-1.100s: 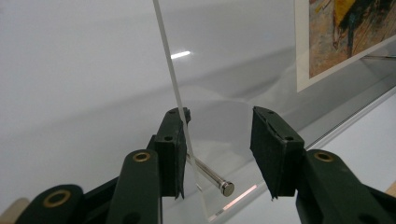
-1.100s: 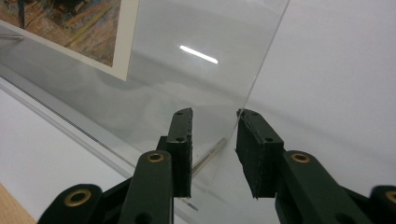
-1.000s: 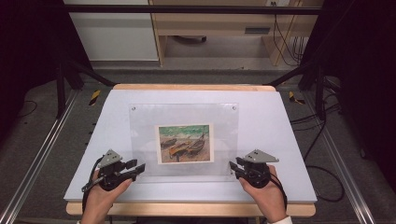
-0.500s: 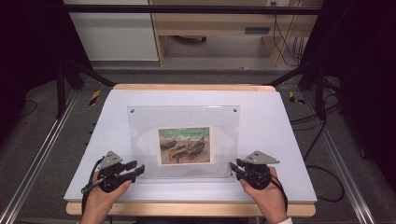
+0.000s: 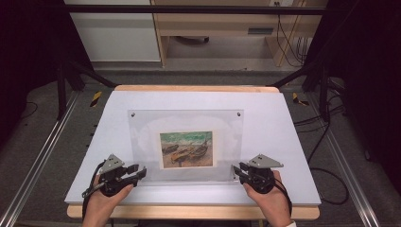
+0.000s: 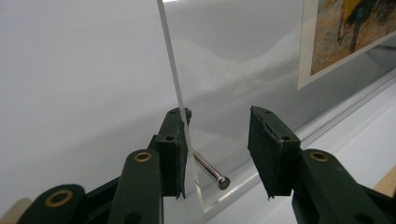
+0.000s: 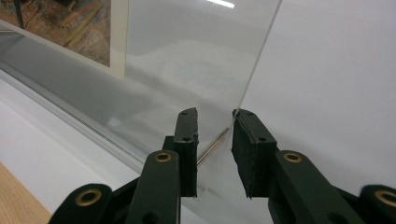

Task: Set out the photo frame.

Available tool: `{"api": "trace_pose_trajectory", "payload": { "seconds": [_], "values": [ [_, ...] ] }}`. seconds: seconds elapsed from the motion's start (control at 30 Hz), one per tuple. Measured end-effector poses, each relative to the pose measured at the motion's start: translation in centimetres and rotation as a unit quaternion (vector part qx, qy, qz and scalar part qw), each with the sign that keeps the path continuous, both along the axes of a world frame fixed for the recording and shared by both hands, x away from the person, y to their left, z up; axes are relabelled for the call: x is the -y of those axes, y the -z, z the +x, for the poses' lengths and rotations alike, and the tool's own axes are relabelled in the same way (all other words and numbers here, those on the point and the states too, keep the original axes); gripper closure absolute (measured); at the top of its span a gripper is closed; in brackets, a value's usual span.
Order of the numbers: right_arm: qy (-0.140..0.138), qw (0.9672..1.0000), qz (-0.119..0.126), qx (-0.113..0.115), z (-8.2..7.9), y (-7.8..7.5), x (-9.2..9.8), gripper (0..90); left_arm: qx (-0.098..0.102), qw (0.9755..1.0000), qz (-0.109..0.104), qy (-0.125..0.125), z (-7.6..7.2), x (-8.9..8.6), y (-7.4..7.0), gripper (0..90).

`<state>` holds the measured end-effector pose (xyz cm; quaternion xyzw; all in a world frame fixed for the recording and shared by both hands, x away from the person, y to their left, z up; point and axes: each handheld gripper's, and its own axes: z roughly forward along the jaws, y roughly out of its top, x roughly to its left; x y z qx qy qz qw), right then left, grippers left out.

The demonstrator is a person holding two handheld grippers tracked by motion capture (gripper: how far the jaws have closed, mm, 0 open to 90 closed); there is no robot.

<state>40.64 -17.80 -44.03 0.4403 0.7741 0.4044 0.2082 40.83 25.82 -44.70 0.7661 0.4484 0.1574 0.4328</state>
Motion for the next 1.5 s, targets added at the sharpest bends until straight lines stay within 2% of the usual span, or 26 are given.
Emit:
{"api": "trace_pose_trajectory", "payload": {
  "seconds": [0.83, 1.03, 1.5],
  "values": [
    [-0.001, 1.0, -0.004, 0.003, -0.35, 0.15, 0.02, 72.0, -0.002, 1.0, 0.001, 0.003, -0.23, 0.02, 0.12, 56.9],
    [0.002, 1.0, 0.0, -0.002, -0.45, 0.12, -0.05, 72.0, -0.001, 1.0, 0.001, 0.002, -0.33, 0.02, 0.18, 57.0],
    [-0.002, 1.0, -0.002, -0.002, -0.76, 0.32, 0.09, 72.6, -0.005, 0.9999, 0.01, 0.003, -0.74, 0.09, 0.28, 57.4]
  ]
}}
